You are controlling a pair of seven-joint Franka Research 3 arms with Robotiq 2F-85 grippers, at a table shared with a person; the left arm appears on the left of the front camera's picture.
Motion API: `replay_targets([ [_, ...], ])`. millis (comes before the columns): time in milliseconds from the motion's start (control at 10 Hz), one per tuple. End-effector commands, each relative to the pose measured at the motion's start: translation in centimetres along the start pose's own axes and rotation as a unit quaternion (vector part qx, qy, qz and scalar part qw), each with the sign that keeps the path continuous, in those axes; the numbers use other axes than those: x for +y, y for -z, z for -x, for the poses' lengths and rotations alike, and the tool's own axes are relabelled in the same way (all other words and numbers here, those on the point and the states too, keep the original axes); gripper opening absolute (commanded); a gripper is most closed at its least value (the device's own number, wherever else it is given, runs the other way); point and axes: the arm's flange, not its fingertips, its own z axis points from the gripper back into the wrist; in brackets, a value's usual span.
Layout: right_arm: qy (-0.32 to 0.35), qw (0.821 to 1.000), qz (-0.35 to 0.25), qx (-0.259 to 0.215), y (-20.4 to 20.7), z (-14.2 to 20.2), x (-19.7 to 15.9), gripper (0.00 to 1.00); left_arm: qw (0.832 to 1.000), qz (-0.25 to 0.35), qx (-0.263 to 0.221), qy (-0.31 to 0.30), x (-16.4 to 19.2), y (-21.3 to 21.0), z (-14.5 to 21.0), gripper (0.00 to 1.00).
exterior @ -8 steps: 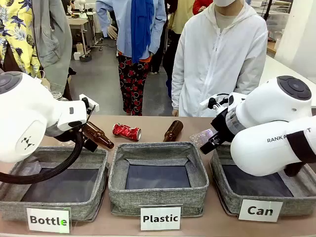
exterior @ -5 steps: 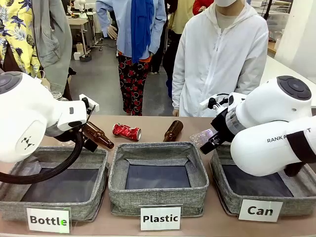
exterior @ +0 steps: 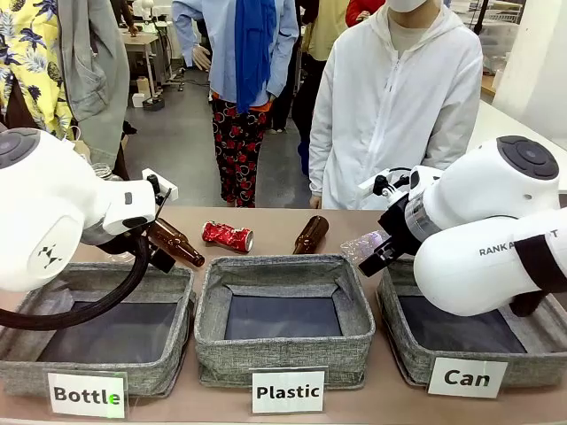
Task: Sort the can waste into the basket.
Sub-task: Pick up the can waste from the table and place it in the right Fabric basket.
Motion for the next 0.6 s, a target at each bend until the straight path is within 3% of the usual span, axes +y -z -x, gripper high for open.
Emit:
replay_targets([
  [0,0.000,1.000,0.000,0.000,0.0,0.0,0.0,1.00,1.000,0.000,0.000,0.000,0.0,0.0,0.0,1.00],
  [200,-0.015,0.999,-0.050,0.008,-2.0,-2.4,0.4,1.00,1.000,0.003,-0.001,-0.006,0.5,-2.4,0.0,1.00],
  [400,0.038,0.994,-0.101,0.027,-7.7,-2.5,-0.8,1.00,0.995,0.073,-0.016,-0.067,-0.4,-9.7,0.9,1.00],
  [500,0.085,0.982,-0.167,0.025,-11.4,-1.9,-1.4,1.00,0.987,0.149,-0.004,-0.068,-1.3,-14.0,2.2,1.00],
])
